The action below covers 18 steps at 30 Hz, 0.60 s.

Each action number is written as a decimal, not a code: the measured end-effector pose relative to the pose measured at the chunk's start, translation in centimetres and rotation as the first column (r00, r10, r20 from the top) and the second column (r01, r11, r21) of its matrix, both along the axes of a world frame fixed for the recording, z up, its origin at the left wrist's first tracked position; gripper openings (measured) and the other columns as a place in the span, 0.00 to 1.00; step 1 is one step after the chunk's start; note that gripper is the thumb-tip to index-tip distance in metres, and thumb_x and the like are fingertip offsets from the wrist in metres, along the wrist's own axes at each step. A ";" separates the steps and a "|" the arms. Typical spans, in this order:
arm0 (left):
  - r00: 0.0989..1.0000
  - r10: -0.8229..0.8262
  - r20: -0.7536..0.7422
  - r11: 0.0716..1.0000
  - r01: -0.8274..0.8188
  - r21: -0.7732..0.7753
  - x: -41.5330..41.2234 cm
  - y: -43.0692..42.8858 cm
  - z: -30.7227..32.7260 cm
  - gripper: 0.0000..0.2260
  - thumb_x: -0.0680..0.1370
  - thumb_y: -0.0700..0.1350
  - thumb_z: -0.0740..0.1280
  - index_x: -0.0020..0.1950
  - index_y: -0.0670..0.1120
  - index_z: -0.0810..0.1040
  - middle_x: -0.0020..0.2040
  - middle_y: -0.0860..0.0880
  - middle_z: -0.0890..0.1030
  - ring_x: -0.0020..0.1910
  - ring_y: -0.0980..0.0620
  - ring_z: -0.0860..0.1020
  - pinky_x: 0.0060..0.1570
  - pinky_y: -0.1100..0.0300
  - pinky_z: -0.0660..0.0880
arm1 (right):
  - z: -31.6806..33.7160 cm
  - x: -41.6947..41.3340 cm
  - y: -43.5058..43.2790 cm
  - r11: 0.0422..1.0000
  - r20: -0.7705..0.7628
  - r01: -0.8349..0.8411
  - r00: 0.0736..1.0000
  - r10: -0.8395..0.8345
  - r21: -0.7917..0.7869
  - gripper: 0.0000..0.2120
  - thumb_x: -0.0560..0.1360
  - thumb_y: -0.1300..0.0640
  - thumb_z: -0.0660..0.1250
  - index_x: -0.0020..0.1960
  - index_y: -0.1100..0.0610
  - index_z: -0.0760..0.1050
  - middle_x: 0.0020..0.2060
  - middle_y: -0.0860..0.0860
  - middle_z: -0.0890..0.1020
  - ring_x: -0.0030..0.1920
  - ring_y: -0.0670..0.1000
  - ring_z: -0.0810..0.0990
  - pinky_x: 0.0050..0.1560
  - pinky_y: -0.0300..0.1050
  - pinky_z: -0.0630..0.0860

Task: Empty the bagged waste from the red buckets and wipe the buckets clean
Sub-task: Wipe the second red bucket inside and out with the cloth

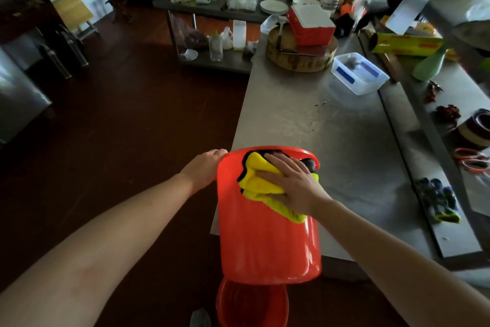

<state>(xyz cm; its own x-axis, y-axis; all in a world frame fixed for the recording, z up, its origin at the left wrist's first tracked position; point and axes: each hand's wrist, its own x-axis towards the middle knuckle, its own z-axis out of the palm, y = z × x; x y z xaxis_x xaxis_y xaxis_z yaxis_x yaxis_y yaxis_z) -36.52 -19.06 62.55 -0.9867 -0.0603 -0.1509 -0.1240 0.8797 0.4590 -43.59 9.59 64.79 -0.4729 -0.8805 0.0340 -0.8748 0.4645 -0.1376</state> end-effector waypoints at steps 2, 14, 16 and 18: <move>0.997 0.014 0.078 1.000 -0.015 0.017 -0.3 -0.3 0.6 0.06 0.81 0.48 0.58 0.50 0.48 0.73 0.50 0.49 0.77 0.49 0.45 0.79 0.49 0.46 0.78 | -0.6 0.6 -0.5 1.000 -0.054 -0.002 0.999 0.002 -0.006 0.27 0.78 0.36 0.63 0.76 0.36 0.64 0.81 0.47 0.56 0.81 0.55 0.52 0.77 0.64 0.57; 0.930 -0.344 0.127 0.931 0.356 -0.084 -10.2 11.3 8.2 0.15 0.83 0.50 0.63 0.67 0.50 0.80 0.67 0.47 0.80 0.66 0.44 0.76 0.65 0.55 0.71 | -2.8 7.2 -4.0 0.989 -0.099 0.133 0.985 -0.138 -0.064 0.26 0.76 0.34 0.60 0.73 0.37 0.68 0.79 0.50 0.61 0.80 0.58 0.58 0.75 0.65 0.59; 0.901 -0.393 0.184 0.889 0.423 -0.176 -10.6 12.5 7.6 0.16 0.83 0.48 0.63 0.72 0.51 0.76 0.70 0.46 0.77 0.69 0.43 0.73 0.67 0.52 0.70 | -3.1 8.1 -4.2 0.983 -0.102 0.175 0.978 -0.180 -0.062 0.27 0.77 0.34 0.61 0.74 0.37 0.66 0.80 0.50 0.60 0.80 0.58 0.57 0.76 0.65 0.58; 0.880 -0.445 0.166 0.844 0.474 -0.252 -10.2 12.7 7.0 0.19 0.83 0.43 0.61 0.75 0.52 0.73 0.70 0.45 0.75 0.68 0.42 0.73 0.64 0.51 0.71 | -3.4 8.7 -3.5 0.973 -0.095 0.221 0.969 -0.227 -0.067 0.28 0.77 0.34 0.60 0.76 0.37 0.64 0.81 0.49 0.58 0.80 0.58 0.56 0.76 0.65 0.59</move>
<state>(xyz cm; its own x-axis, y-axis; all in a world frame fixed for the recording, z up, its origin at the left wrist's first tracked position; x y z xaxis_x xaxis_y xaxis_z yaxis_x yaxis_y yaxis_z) -46.76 -6.35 69.58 -0.8927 0.3427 -0.2928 0.2950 0.9353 0.1953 -34.92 6.13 61.39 -0.6493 -0.7480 0.1374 -0.7601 0.6443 -0.0845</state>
